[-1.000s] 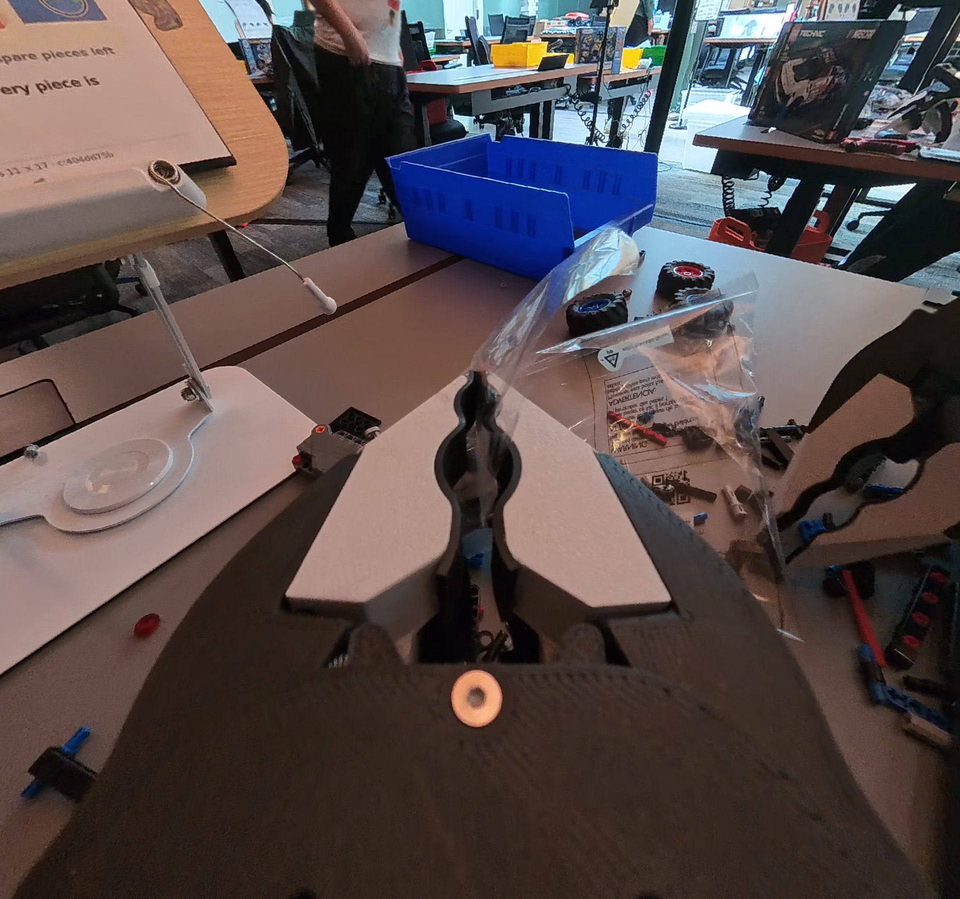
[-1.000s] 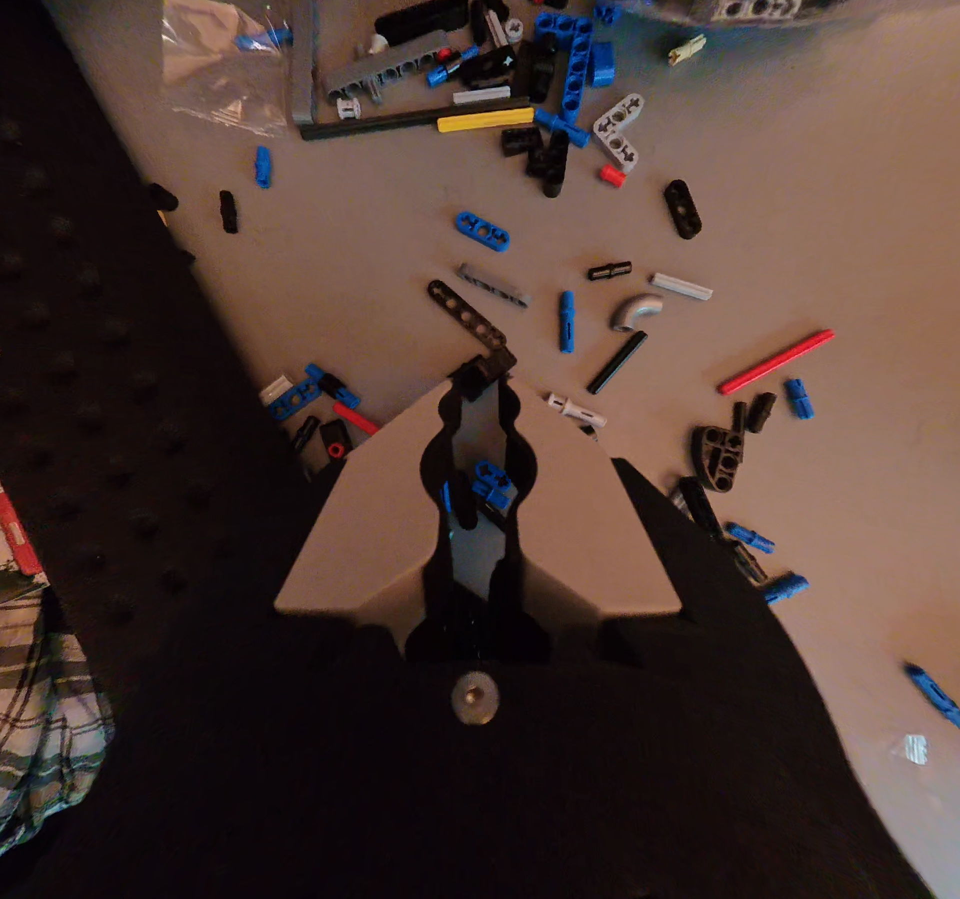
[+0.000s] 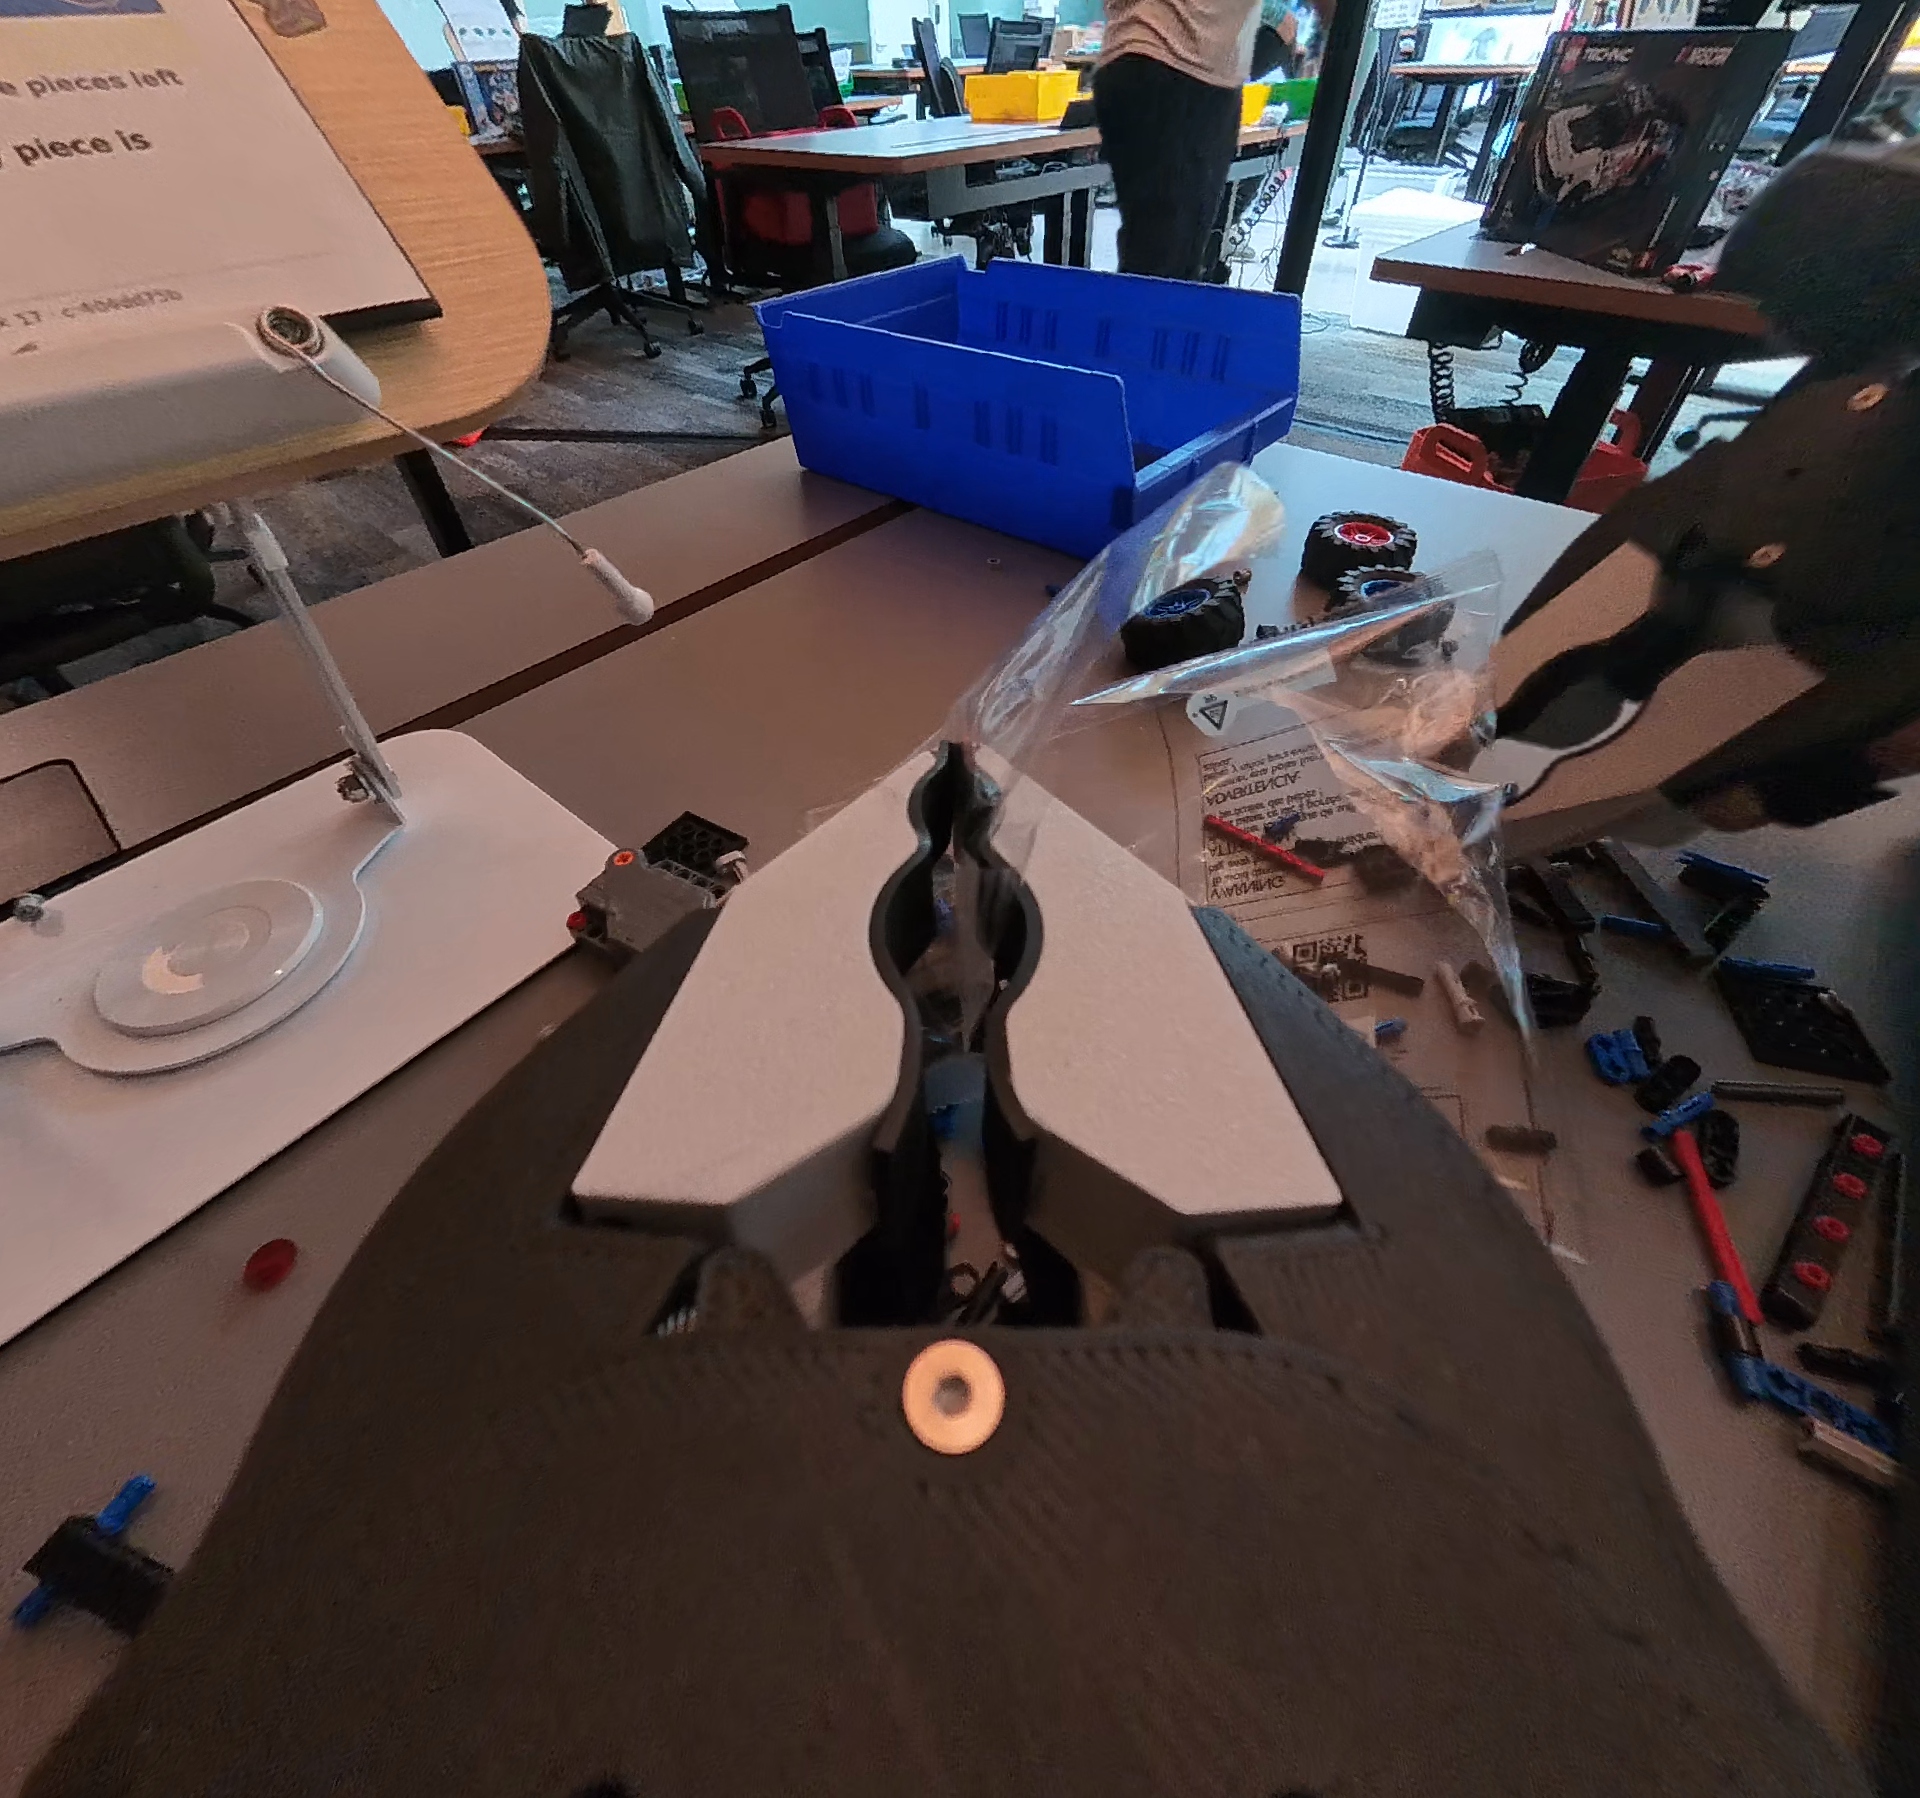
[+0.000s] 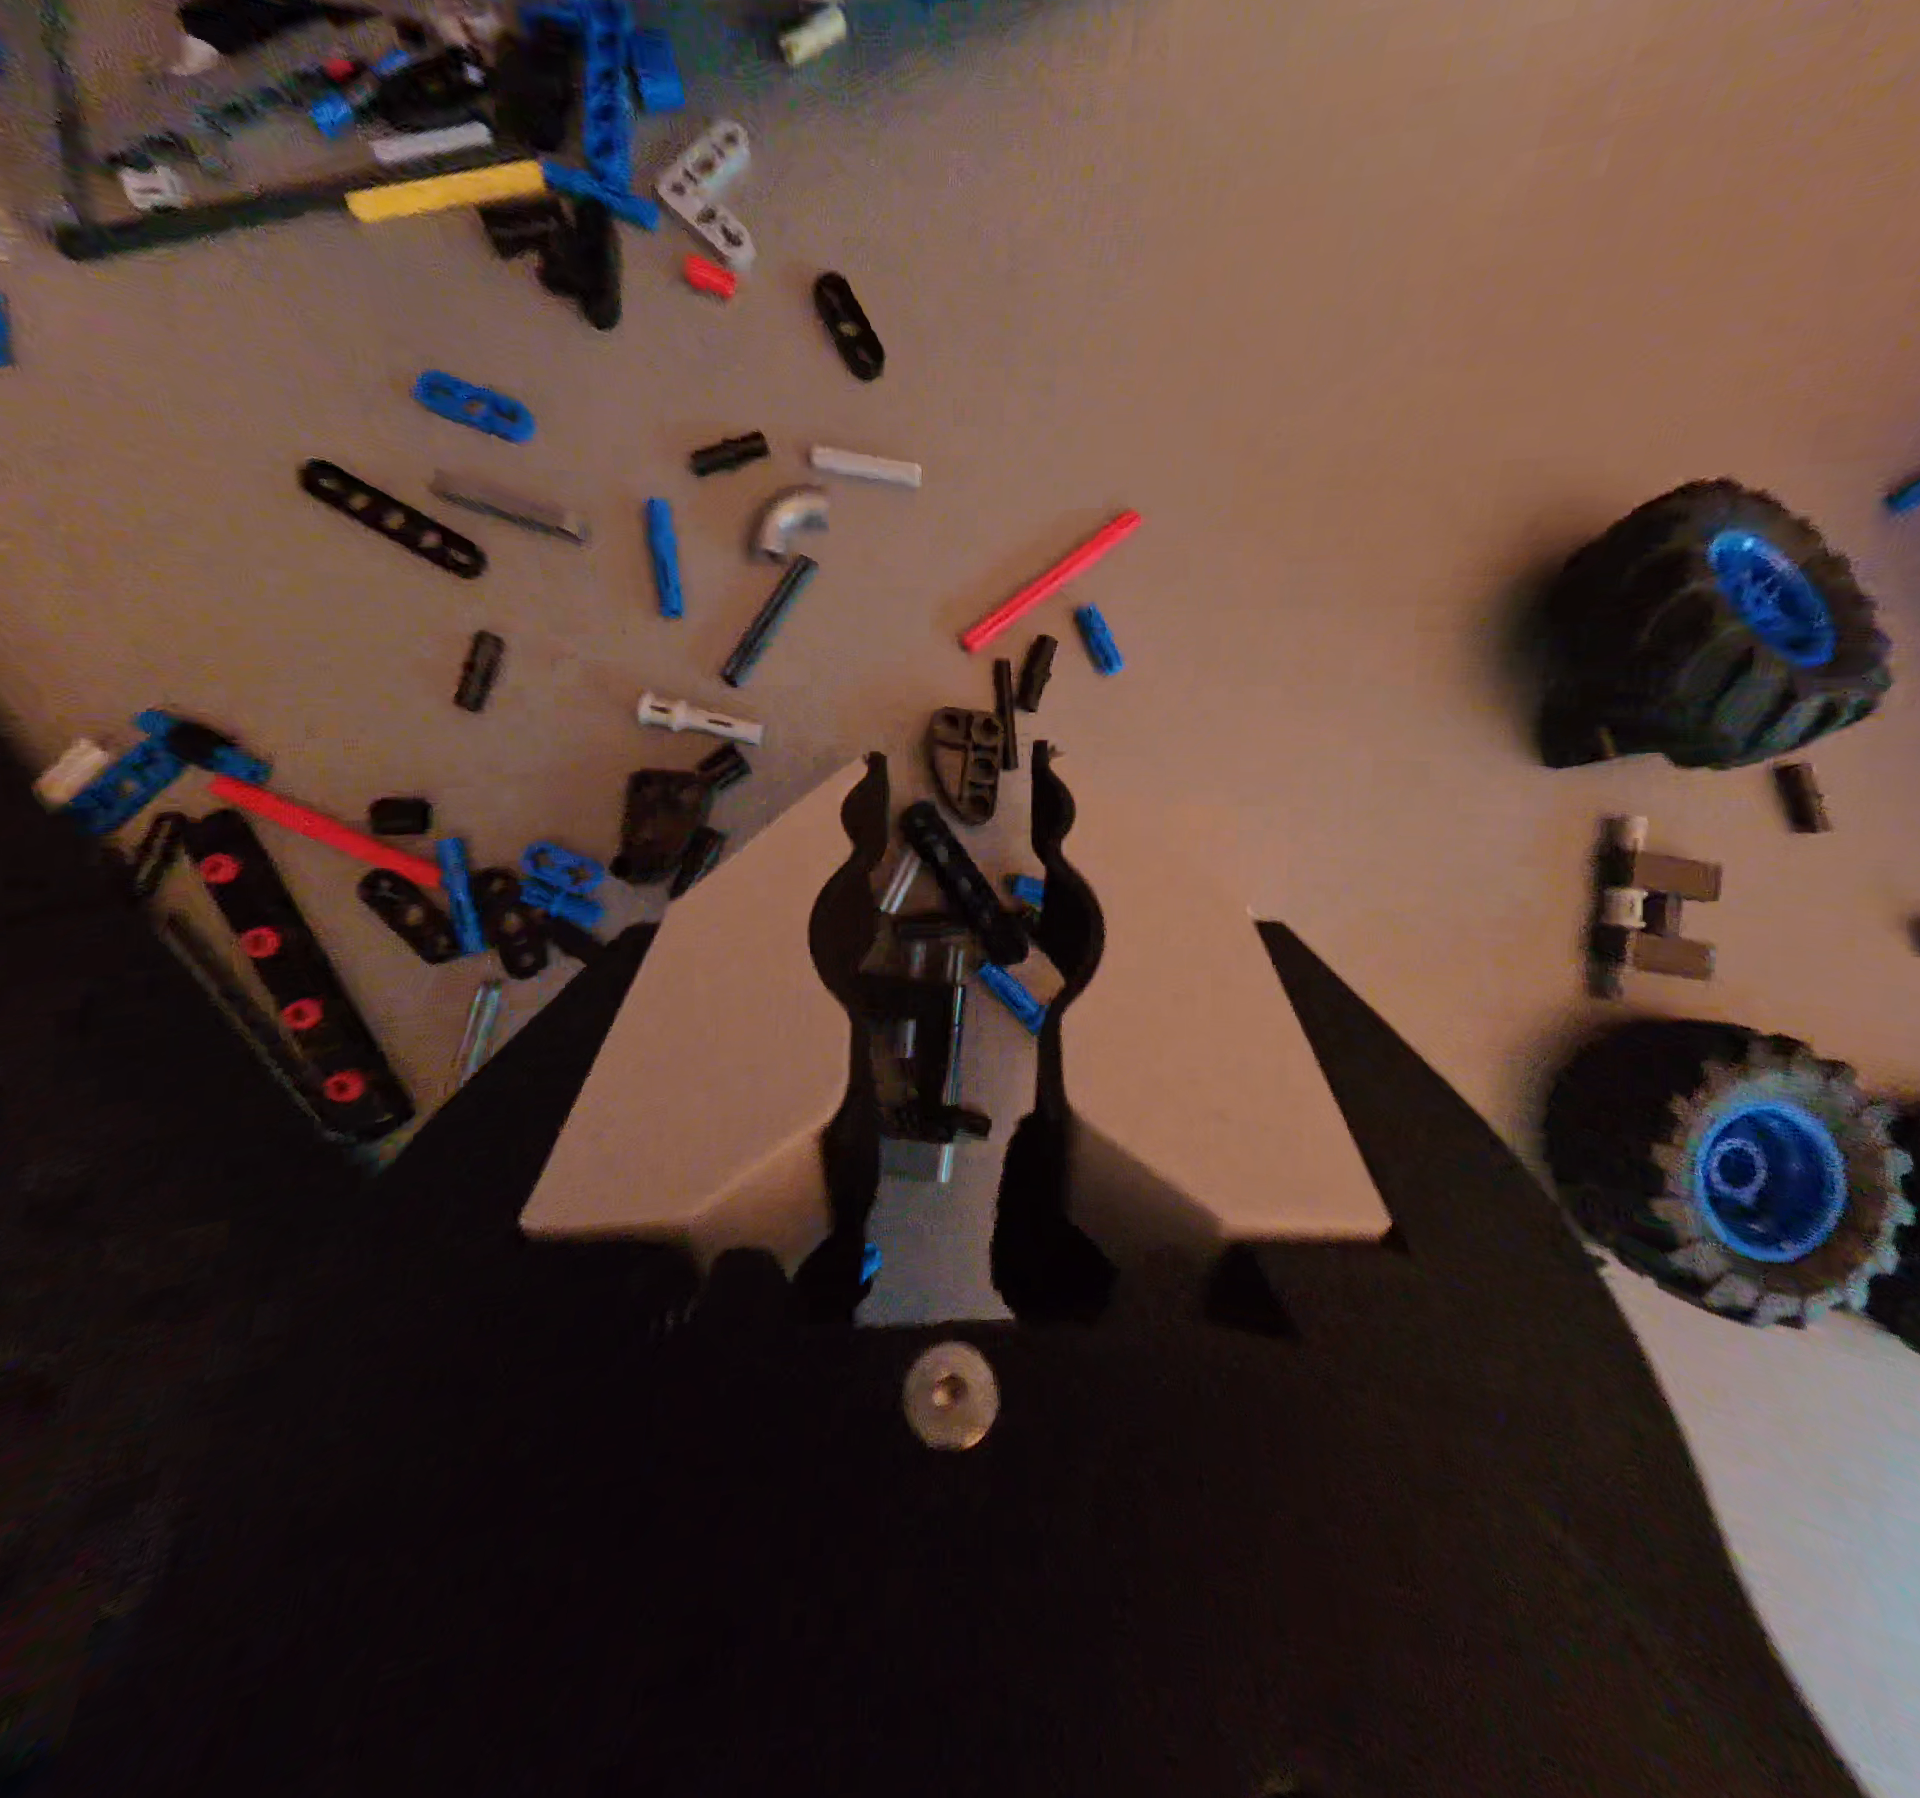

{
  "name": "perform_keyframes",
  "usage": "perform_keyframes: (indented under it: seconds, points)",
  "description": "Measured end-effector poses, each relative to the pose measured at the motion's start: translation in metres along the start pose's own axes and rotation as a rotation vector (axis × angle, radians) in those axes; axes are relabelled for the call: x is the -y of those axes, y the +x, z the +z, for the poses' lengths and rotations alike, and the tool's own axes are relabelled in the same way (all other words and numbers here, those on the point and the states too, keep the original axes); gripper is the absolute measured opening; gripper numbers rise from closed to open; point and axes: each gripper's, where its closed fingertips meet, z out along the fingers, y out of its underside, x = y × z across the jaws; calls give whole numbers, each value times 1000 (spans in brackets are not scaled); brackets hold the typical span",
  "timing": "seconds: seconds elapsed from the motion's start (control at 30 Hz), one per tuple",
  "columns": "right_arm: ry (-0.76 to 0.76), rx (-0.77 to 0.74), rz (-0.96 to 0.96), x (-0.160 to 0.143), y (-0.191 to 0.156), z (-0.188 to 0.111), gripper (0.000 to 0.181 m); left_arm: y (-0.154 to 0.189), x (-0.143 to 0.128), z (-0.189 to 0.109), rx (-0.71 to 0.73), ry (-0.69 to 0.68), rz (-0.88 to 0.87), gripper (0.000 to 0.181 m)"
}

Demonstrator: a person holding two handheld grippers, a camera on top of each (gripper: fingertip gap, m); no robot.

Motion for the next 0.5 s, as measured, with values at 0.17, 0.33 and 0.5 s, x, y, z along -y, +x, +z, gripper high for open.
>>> perform_keyframes:
  seconds: [0.17, 0.33, 0.5]
  points:
    - [-17, 30, 22, -6, 2, 15, 12, 0, -2, 2, 1, -7, 1, 0]
    - [111, 93, -27, 23, -18, -17, 12, 1, -2, 3, -2, -12, 12, 0]
    - [393, 199, -259, 112, -84, -85, 12, 3, -3, 5, -8, -16, 15, 0]
